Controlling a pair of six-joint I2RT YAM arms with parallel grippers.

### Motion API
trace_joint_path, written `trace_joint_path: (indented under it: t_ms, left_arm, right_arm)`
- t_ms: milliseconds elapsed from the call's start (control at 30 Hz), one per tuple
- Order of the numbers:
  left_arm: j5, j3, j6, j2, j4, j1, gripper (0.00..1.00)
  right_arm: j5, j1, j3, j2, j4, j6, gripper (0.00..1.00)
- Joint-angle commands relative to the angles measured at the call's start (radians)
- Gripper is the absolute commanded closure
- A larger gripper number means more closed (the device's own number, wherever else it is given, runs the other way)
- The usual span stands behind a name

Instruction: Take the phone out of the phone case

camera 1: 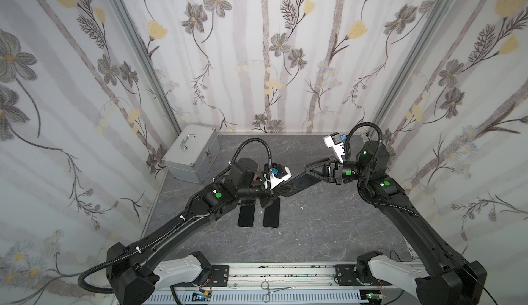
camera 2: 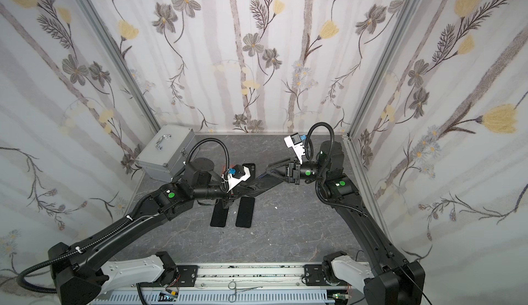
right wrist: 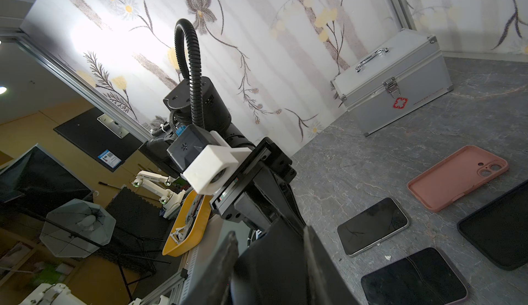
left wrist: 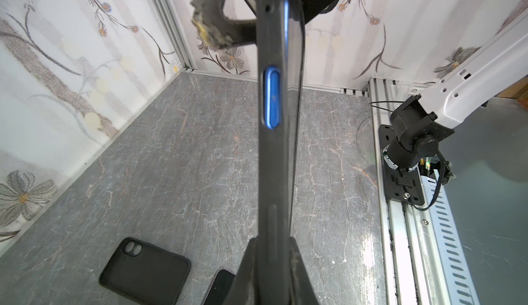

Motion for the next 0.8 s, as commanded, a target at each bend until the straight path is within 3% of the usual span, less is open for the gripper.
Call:
trace_joint_path:
  t_ms: [0, 67, 200, 500, 767]
  left_arm:
    - [-0.127, 0.005, 0.047, -0.012, 0.188, 0.0, 1.0]
    - [-0.136, -0.01, 0.043, -0.019, 0.189, 0.001, 1.0]
    - [-0.128, -0.031, 0.021, -0.032, 0.189, 0.002, 1.0]
    - [-0.009, -0.063, -0.134, -0.063, 0.281, 0.036, 1.0]
    - [0.036, -0.226, -0.505, -0.126, 0.753, 0.054, 1.0]
  right_arm:
    - [0.083, 0.0, 0.001, -0.012, 0.004, 0.137, 0.49]
    - [0.096, -0.007, 0.006, -0.027, 0.041, 0.158, 0.39]
    - [0.111, -0.031, 0.008, -0.064, 0.119, 0.155, 0.28]
    - [0.345, -0.121, -0.063, -0.196, 0.075, -0.079, 0.15]
    - [0.334, -0.076, -0.165, -0.269, 0.273, -0.114, 0.15]
